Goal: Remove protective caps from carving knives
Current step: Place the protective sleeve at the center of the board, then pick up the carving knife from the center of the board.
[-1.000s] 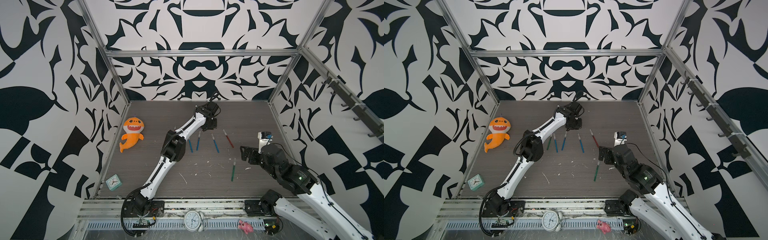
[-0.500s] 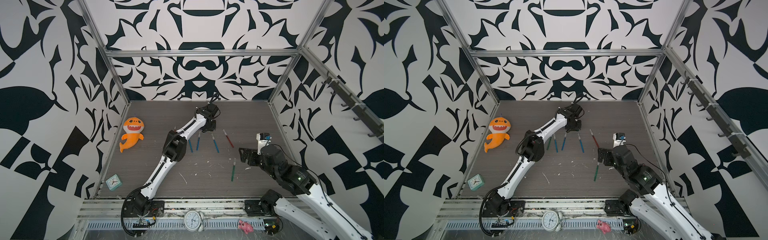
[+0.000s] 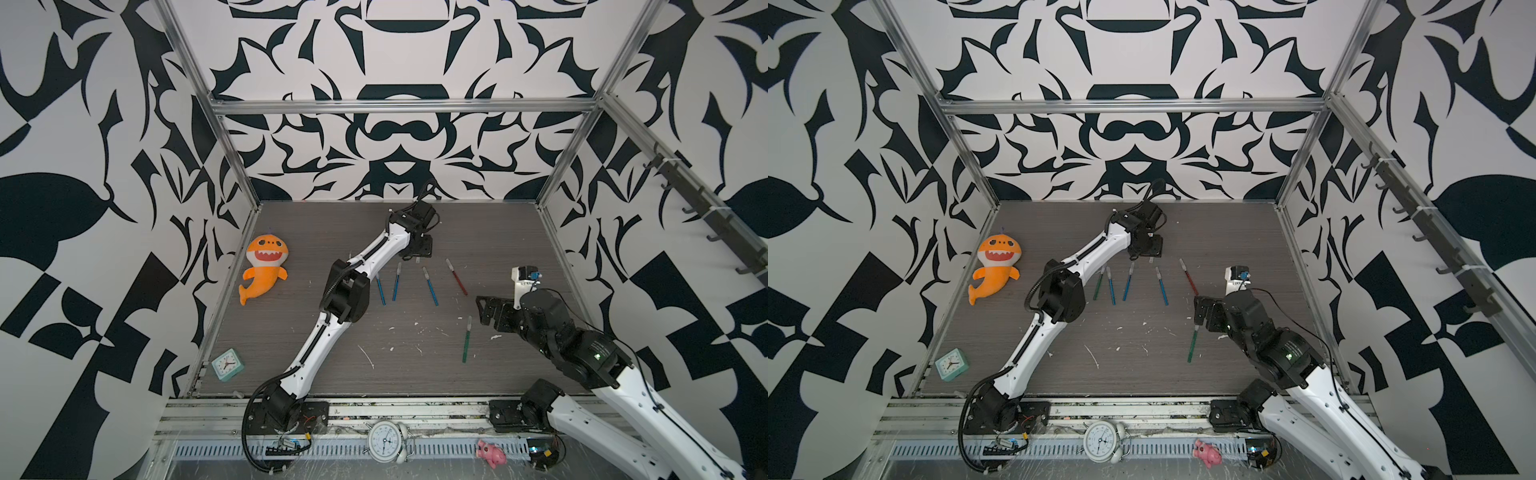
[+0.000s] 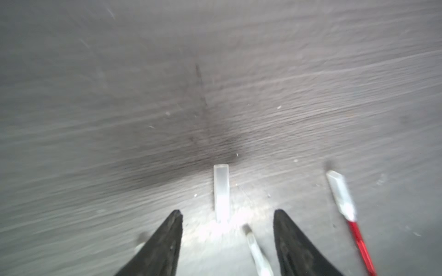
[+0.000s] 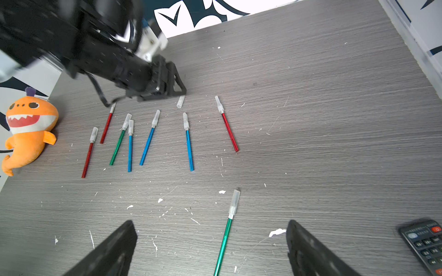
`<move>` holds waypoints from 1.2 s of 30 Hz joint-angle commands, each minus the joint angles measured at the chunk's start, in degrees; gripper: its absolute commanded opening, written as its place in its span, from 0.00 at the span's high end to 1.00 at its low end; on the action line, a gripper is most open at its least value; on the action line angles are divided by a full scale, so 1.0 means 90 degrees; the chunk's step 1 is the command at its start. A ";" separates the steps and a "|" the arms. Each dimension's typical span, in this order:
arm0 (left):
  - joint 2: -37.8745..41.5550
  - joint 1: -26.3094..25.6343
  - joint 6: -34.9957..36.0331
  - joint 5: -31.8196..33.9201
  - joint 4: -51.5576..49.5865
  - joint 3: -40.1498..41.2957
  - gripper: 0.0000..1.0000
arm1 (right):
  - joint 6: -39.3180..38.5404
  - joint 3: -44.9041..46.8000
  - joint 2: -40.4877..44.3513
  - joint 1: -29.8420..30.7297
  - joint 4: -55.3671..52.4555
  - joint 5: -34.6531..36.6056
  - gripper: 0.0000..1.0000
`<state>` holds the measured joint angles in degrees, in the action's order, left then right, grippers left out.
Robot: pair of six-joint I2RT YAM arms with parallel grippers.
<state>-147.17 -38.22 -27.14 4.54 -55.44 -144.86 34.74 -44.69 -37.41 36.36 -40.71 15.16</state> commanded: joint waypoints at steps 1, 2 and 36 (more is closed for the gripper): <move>0.1648 0.0210 0.0297 0.0421 -0.0163 0.0562 0.30 | 0.0056 -0.0025 -0.0162 -0.0019 0.0326 -0.0125 0.01; 0.2081 0.0250 0.0354 0.0520 -0.0068 0.1131 0.28 | 0.0056 -0.0019 -0.0204 -0.0024 0.0350 -0.0158 0.01; 0.5940 0.1815 -0.1067 0.0917 0.2313 0.9736 0.43 | -0.0232 -0.0003 -0.1780 0.0070 0.1180 -0.1363 0.01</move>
<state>-91.92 -22.13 -35.92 12.16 -36.14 -56.12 32.95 -43.81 -53.36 36.53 -31.66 3.42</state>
